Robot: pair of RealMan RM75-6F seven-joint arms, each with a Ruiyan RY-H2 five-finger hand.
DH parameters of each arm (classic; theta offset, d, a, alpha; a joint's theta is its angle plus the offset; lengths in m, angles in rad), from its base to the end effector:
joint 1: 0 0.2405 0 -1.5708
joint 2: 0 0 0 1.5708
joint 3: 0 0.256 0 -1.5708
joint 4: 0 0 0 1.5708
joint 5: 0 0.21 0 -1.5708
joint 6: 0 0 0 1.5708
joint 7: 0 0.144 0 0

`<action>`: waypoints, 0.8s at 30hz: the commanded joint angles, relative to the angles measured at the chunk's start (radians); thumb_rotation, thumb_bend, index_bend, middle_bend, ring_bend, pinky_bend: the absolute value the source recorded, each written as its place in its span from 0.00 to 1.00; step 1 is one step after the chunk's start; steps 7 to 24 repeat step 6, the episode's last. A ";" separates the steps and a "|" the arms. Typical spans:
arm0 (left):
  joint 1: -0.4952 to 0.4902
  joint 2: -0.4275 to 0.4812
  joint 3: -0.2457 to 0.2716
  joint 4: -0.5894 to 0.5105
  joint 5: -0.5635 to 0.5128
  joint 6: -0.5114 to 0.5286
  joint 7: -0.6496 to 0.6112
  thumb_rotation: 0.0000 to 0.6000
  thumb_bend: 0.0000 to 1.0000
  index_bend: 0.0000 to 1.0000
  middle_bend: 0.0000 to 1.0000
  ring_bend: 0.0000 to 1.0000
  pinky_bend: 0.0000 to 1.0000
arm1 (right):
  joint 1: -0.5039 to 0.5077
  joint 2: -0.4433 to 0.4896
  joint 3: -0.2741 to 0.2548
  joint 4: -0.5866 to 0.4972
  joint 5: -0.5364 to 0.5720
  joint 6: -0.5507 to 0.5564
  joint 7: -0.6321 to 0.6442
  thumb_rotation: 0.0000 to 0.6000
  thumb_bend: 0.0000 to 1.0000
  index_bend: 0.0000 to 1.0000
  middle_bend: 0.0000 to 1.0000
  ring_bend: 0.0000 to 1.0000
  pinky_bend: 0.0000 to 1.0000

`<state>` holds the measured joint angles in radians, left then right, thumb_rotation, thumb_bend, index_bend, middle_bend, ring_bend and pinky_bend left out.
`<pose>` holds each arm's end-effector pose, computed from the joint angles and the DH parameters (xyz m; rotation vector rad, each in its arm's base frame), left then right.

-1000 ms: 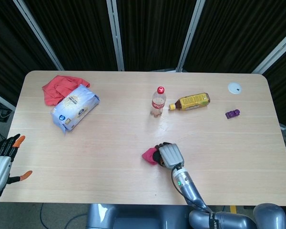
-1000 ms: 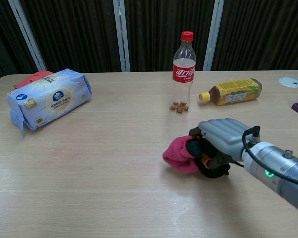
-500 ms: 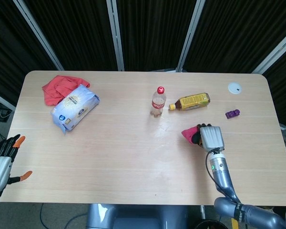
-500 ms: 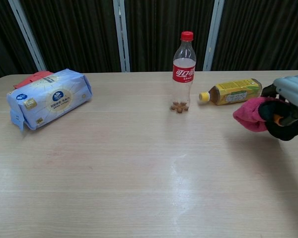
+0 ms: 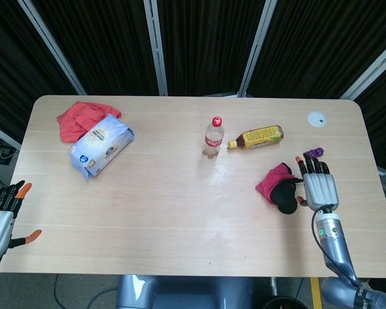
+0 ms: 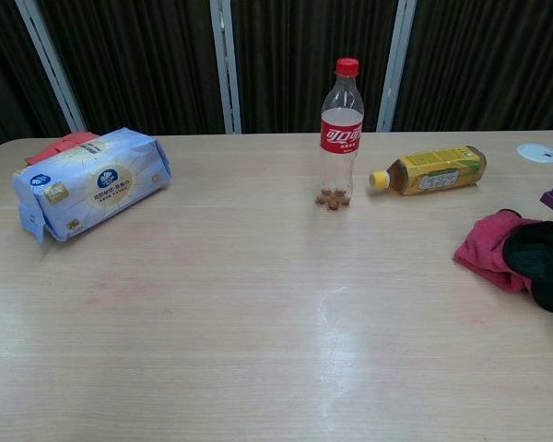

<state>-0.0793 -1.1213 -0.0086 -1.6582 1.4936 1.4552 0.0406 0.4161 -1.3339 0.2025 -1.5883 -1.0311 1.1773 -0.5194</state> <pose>-0.3082 0.1695 0.1448 -1.4176 -0.9686 -0.8603 -0.2685 -0.2994 0.0842 1.4730 -0.8867 0.6322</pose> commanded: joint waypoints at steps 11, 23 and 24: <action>-0.002 0.002 0.003 0.009 0.008 -0.002 0.014 1.00 0.00 0.00 0.00 0.00 0.00 | -0.191 0.158 -0.121 -0.130 -0.272 0.211 0.285 1.00 0.09 0.00 0.00 0.00 0.00; -0.002 0.002 0.003 0.009 0.008 -0.002 0.014 1.00 0.00 0.00 0.00 0.00 0.00 | -0.191 0.158 -0.121 -0.130 -0.272 0.211 0.285 1.00 0.09 0.00 0.00 0.00 0.00; -0.002 0.002 0.003 0.009 0.008 -0.002 0.014 1.00 0.00 0.00 0.00 0.00 0.00 | -0.191 0.158 -0.121 -0.130 -0.272 0.211 0.285 1.00 0.09 0.00 0.00 0.00 0.00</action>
